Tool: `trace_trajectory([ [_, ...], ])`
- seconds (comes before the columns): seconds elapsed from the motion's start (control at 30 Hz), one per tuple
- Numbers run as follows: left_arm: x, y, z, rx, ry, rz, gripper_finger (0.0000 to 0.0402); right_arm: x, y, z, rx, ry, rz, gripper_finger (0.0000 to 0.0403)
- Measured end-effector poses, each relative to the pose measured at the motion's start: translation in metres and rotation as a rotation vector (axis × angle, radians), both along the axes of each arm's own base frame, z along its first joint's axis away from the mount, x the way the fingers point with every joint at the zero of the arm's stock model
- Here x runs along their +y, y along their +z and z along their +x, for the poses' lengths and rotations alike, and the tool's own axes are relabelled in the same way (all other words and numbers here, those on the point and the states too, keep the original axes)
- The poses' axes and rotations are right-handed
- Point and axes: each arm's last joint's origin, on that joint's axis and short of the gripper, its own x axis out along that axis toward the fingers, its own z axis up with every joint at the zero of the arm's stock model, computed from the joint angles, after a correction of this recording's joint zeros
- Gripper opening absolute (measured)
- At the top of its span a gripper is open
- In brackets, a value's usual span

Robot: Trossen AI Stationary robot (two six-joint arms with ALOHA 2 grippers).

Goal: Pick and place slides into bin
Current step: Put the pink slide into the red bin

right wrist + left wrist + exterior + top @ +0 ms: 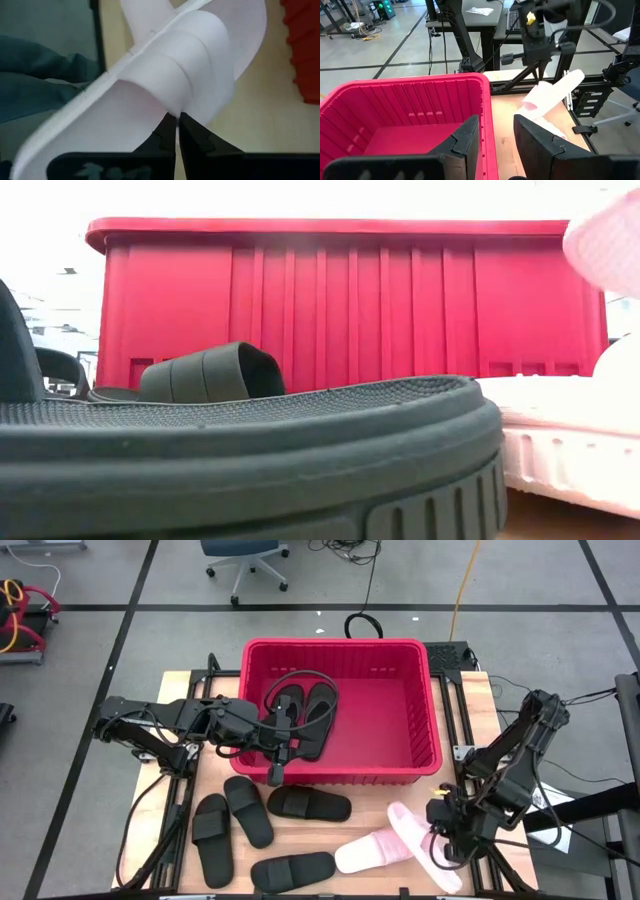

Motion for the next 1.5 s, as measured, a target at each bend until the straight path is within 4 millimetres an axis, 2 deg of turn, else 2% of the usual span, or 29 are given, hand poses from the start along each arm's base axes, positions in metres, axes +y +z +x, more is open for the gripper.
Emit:
trace_trajectory([
  [0.4,0.000,0.000,0.000,-0.001,-0.009,0.026,0.0122,-0.002,0.052,0.007,-0.192,0.057,0.039,0.0000],
  [0.8,0.000,-0.001,0.000,0.010,-0.009,0.029,0.0122,-0.027,0.105,0.025,-0.429,0.105,-0.048,0.0000],
  [1.1,0.000,-0.002,-0.001,0.021,-0.010,0.033,0.0122,-0.061,0.127,0.044,-0.537,0.087,-0.224,0.0000],
  [1.5,0.000,-0.002,-0.001,0.020,-0.011,0.035,0.0122,-0.134,0.131,0.069,-0.507,-0.071,-0.610,0.0000],
])
